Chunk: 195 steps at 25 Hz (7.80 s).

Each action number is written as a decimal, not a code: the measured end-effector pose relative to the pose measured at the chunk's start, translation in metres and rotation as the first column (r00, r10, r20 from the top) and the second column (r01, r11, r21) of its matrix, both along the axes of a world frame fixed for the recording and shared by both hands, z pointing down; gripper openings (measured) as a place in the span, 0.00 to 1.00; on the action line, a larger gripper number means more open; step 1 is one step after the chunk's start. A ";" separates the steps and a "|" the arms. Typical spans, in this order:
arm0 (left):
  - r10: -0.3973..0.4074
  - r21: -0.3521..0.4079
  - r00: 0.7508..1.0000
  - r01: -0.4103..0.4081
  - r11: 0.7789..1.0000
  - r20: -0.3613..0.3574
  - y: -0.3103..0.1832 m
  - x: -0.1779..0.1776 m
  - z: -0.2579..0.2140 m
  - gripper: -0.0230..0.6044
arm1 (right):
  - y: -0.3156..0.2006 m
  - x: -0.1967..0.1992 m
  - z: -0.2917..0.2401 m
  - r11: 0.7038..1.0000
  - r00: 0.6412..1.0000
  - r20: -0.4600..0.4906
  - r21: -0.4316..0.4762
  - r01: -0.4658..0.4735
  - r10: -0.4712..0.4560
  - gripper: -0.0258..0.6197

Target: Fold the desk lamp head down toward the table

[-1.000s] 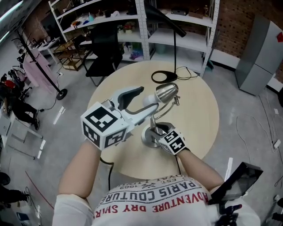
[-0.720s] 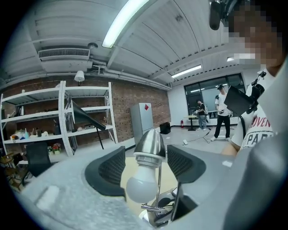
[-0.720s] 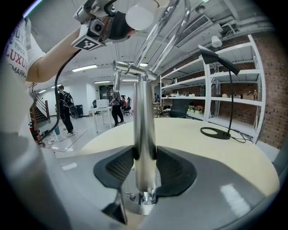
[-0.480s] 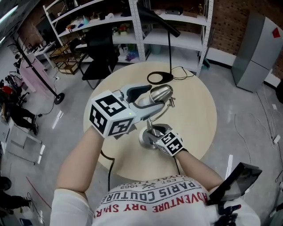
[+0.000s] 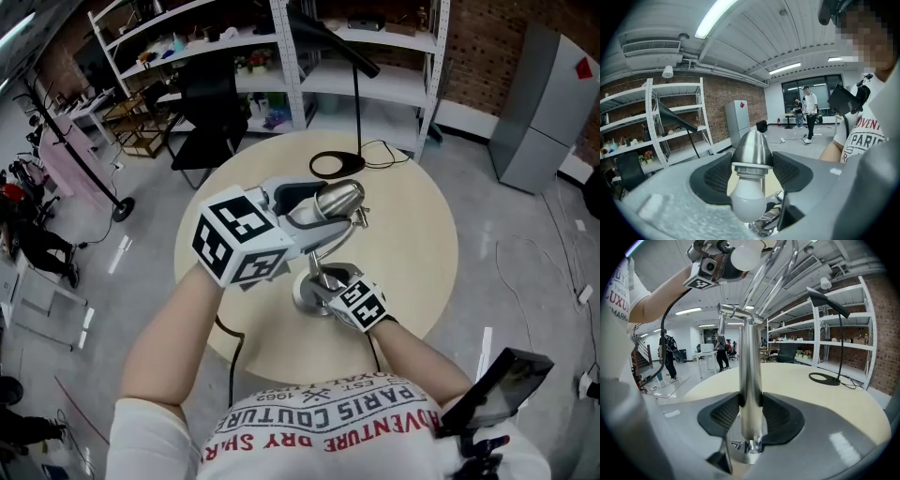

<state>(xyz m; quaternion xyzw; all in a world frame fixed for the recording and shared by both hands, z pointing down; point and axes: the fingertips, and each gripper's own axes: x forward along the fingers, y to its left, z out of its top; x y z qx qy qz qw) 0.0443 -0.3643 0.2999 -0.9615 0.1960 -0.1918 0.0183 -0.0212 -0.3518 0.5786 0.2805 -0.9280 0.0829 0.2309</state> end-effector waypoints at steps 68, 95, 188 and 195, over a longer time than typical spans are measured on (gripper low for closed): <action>-0.188 -0.084 0.972 0.177 0.981 -0.140 0.035 -0.143 0.026 0.44 | 0.002 0.004 -0.006 1.000 0.999 0.037 -0.007 0.012 -0.012 0.28; -0.246 -0.159 0.963 0.228 0.961 -0.108 0.045 -0.177 0.074 0.44 | 0.004 0.010 -0.006 1.000 0.999 0.041 -0.006 0.009 -0.009 0.28; -0.272 -0.419 0.948 0.183 0.889 -0.164 0.052 -0.177 0.244 0.45 | 0.009 0.016 -0.014 1.000 0.999 0.050 -0.008 -0.005 0.005 0.28; -0.270 -0.445 0.946 0.167 0.880 -0.178 0.049 -0.170 0.256 0.45 | 0.006 0.016 -0.013 1.000 0.999 0.047 -0.012 -0.005 0.005 0.28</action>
